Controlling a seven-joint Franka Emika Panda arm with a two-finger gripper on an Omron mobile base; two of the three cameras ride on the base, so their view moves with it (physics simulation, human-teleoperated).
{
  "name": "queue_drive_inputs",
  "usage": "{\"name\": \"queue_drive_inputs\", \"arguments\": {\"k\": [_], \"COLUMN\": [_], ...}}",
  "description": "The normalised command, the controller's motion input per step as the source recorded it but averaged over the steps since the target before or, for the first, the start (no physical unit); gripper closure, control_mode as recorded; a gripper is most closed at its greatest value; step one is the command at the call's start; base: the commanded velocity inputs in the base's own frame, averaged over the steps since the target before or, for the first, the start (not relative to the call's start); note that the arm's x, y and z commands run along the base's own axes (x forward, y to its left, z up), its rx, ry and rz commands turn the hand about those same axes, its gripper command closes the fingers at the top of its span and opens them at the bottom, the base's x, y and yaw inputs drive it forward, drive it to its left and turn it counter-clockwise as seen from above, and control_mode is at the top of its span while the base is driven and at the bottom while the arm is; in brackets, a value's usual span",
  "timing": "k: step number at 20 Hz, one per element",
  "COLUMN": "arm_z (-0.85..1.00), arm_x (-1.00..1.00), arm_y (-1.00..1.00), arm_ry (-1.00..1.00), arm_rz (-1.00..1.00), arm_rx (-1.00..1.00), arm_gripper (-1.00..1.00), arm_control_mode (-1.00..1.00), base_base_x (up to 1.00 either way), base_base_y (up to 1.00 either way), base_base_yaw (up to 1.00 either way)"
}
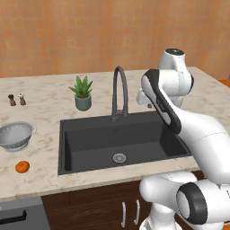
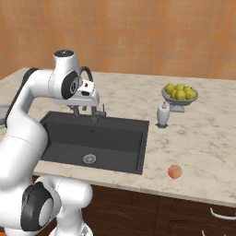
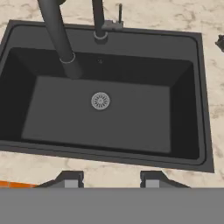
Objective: Put the colander in the sink, put the peach, orange in the colander, and turn on the sink faucet and pour water over the colander.
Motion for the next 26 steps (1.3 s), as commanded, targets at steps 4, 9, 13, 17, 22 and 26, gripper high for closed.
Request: {"name": "queue_drive_inputs", "arguments": {"k": [4, 9, 13, 17, 22, 26], "arm_z": [-0.05, -0.15, -0.13, -0.20, -0.16, -0.14], "arm_x": [-0.26, -0.73, -0.64, -0.39, -0.09, 0.12], "arm_y": [0.00, 0.28, 0.58, 0.93, 1.00, 1.00], "arm_ry": [0.00, -0.06, 0.00, 0.00, -0.05, -0.11], "arm_rz": [0.00, -0.01, -0.09, -0.14, -0.07, -0.01], "arm_rx": [0.00, -0.05, -0.03, -0.01, 0.00, 0.00], "arm_gripper": [-1.00, -1.00, -1.00, -1.00, -1.00, -1.00], "arm_control_mode": [-1.00, -1.00, -1.00, -1.00, -1.00, -1.00], "base_base_x": [0.00, 0.00, 0.00, 0.00, 0.00, 0.00], "base_base_y": [0.00, 0.00, 0.00, 0.00, 0.00, 0.00], "base_base_yaw": [0.00, 0.00, 0.00, 0.00, 0.00, 0.00]}}
